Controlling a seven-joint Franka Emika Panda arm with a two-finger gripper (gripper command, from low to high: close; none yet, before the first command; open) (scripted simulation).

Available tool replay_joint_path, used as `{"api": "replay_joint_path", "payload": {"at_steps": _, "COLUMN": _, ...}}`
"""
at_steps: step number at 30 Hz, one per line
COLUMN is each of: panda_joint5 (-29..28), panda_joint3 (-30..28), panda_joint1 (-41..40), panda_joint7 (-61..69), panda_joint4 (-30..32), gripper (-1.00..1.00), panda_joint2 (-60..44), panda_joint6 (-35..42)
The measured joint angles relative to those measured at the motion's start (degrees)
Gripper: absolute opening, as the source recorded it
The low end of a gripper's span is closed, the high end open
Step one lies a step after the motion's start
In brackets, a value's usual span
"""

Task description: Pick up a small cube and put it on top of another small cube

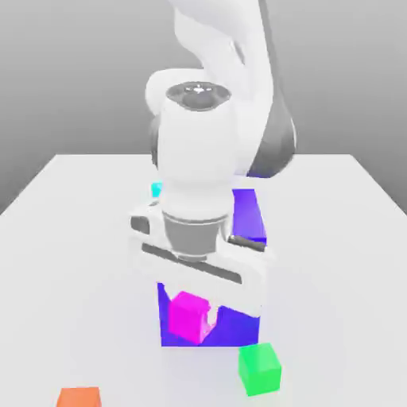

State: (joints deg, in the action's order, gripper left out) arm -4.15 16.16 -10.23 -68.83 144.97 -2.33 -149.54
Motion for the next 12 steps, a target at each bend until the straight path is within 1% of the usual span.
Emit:
{"api": "replay_joint_path", "payload": {"at_steps": 2, "panda_joint5": 0.37, "panda_joint3": 1.56, "panda_joint1": 2.71, "panda_joint7": 3.73, "panda_joint4": -0.14, "gripper": -1.0, "panda_joint2": -0.14, "panda_joint6": 0.54}}
{"api": "replay_joint_path", "payload": {"at_steps": 4, "panda_joint5": 0.64, "panda_joint3": 1.5, "panda_joint1": 2.86, "panda_joint7": 3.03, "panda_joint4": 0.93, "gripper": -1.0, "panda_joint2": -2.41, "panda_joint6": -1.34}}
{"api": "replay_joint_path", "payload": {"at_steps": 8, "panda_joint5": -4.31, "panda_joint3": -1.45, "panda_joint1": 4.87, "panda_joint7": -0.83, "panda_joint4": 0.79, "gripper": -1.0, "panda_joint2": -10.17, "panda_joint6": -8.21}}
{"api": "replay_joint_path", "payload": {"at_steps": 9, "panda_joint5": -5.37, "panda_joint3": -2.17, "panda_joint1": 5.39, "panda_joint7": -1.61, "panda_joint4": 0.7, "gripper": 1.0, "panda_joint2": -11.69, "panda_joint6": -9.57}}
{"api": "replay_joint_path", "payload": {"at_steps": 12, "panda_joint5": -5.37, "panda_joint3": -2.17, "panda_joint1": 5.39, "panda_joint7": -1.61, "panda_joint4": 0.7, "gripper": 1.0, "panda_joint2": -11.69, "panda_joint6": -9.57}}
